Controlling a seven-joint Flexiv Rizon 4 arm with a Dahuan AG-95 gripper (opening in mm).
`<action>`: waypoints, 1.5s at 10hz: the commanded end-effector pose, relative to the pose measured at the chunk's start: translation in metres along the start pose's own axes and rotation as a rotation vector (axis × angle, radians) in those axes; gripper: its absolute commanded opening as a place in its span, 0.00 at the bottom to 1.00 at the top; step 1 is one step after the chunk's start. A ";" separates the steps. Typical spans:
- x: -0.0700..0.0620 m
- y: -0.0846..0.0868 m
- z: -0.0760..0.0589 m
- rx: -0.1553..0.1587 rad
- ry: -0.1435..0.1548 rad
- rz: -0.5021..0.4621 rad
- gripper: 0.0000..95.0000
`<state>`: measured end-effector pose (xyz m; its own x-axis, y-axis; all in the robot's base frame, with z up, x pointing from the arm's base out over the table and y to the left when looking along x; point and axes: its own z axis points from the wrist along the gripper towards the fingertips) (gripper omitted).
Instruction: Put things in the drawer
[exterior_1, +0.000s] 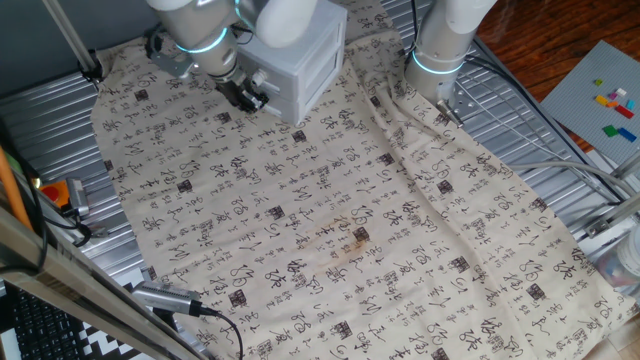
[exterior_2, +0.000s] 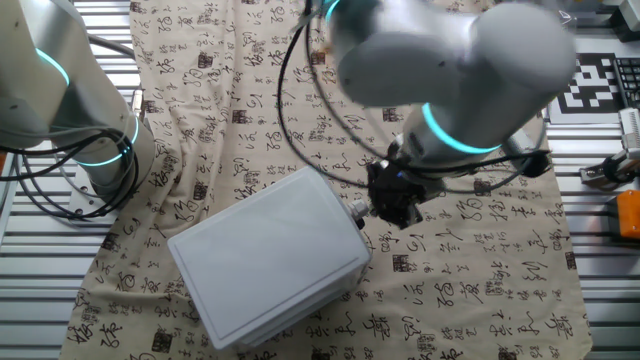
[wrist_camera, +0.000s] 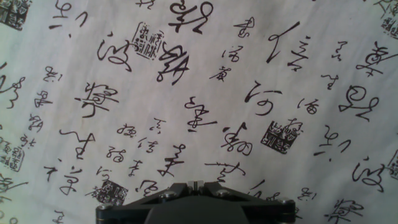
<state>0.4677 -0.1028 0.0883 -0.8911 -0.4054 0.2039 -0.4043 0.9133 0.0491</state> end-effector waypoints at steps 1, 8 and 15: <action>-0.020 0.017 -0.023 0.009 -0.099 0.113 0.00; -0.084 0.118 -0.065 0.005 -0.156 0.358 0.00; -0.098 0.162 -0.069 0.018 -0.186 0.428 0.00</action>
<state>0.5047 0.0887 0.1437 -0.9996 0.0053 0.0288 0.0048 0.9999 -0.0150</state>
